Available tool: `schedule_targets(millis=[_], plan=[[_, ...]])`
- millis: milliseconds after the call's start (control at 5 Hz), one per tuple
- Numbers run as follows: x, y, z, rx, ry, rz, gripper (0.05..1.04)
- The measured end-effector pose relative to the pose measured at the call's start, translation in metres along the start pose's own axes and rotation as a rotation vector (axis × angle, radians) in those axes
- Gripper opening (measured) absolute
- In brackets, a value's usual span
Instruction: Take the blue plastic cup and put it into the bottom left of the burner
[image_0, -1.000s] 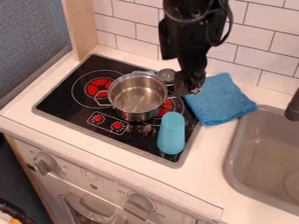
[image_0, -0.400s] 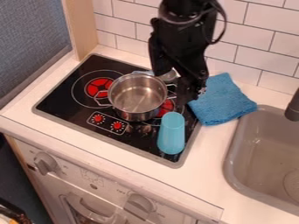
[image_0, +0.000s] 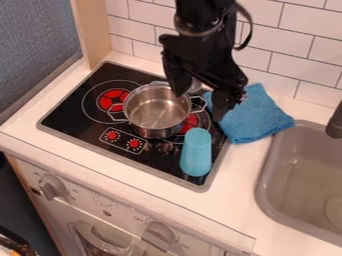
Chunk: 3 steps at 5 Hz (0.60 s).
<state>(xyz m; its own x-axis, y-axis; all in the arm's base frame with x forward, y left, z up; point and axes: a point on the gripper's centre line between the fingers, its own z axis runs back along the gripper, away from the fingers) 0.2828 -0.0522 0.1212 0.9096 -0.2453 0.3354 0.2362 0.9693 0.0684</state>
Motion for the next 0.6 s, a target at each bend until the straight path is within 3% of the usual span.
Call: schedule_targets(millis=[600], plan=[[-0.010,-0.014,-0.029,0.002,0.016,-0.034,1.001]])
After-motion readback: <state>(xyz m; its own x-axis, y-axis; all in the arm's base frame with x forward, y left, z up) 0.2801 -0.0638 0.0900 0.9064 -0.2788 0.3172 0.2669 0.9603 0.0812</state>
